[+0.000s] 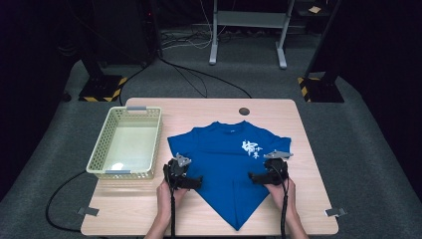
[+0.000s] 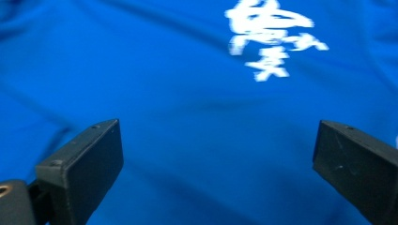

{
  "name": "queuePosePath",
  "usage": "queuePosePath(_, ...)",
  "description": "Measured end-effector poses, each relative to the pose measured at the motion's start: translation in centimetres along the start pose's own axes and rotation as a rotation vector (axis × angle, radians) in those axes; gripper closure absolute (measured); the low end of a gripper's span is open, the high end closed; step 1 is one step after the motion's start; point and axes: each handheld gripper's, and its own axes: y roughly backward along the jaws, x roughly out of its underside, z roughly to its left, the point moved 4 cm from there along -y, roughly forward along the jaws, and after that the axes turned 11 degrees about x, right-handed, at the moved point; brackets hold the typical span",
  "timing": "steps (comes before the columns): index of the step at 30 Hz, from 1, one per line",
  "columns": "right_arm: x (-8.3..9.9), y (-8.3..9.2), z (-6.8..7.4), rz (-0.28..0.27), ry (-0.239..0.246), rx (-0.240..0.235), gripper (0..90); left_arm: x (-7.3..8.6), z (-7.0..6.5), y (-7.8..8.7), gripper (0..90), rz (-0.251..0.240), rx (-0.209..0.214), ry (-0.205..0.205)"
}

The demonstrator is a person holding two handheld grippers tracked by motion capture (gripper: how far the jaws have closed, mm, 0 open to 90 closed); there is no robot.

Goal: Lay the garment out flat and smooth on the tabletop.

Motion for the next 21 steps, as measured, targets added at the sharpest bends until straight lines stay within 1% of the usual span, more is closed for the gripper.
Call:
queuePosePath(1,0.2,0.7,1.1,-0.008,0.004,-0.015,3.9,0.1,0.0,0.1,0.8,-0.007,0.007,0.006)
queuePosePath(2,0.3,0.9,1.8,-0.008,0.004,-0.029,4.4,0.4,-0.1,0.0,0.8,-0.017,0.024,0.019)
queuePosePath(3,0.5,1.1,2.4,-0.013,0.007,-0.037,5.5,0.4,-0.1,0.0,0.8,-0.017,0.024,0.019)
queuePosePath(4,0.6,1.3,3.0,-0.014,0.019,-0.042,6.7,0.6,-0.1,-0.2,0.1,-0.013,0.015,0.007)
queuePosePath(5,0.8,1.3,3.6,-0.011,0.035,-0.043,7.7,0.6,-0.1,-0.2,0.1,-0.013,0.015,0.007)
queuePosePath(6,0.9,1.3,4.1,-0.014,0.049,-0.043,9.8,0.6,-0.1,-0.1,0.1,-0.015,0.031,0.004)
queuePosePath(7,1.0,1.2,4.4,-0.009,0.051,-0.045,14.1,0.7,0.0,0.0,0.2,-0.024,0.038,0.009)
queuePosePath(8,1.0,1.1,4.8,-0.005,0.059,-0.048,17.3,0.7,0.1,0.0,0.7,-0.027,0.03,0.015)
queuePosePath(9,1.1,0.9,5.2,0.004,0.061,-0.052,17.1,0.7,0.1,0.0,1.6,-0.027,0.022,0.017)
queuePosePath(10,1.1,0.8,5.4,0.005,0.06,-0.058,18.7,0.7,0.1,0.0,1.7,-0.023,0.021,0.01)
queuePosePath(11,1.1,0.7,5.7,0.006,0.055,-0.063,22.3,0.7,0.0,-0.1,1.6,-0.017,0.011,0.003)
queuePosePath(13,1.0,0.4,6.3,0.002,0.063,-0.066,24.7,0.7,-0.3,-0.3,1.6,0.003,-0.013,-0.021)
queuePosePath(14,0.9,0.3,6.7,0.004,0.063,-0.069,27.9,0.7,-0.4,-0.3,1.4,0.006,-0.017,-0.028)
queuePosePath(17,0.8,-0.1,7.4,0.013,0.079,-0.055,34.8,0.7,-0.4,-0.3,1.5,0.006,-0.017,-0.028)
queuePosePath(20,0.9,-0.2,7.6,0.022,0.083,-0.029,45.3,0.7,-0.4,-0.3,1.5,0.006,-0.017,-0.03)
queuePosePath(21,1.0,-0.2,7.6,0.023,0.088,-0.027,50.3,0.7,-0.4,-0.3,1.5,0.006,-0.017,-0.03)
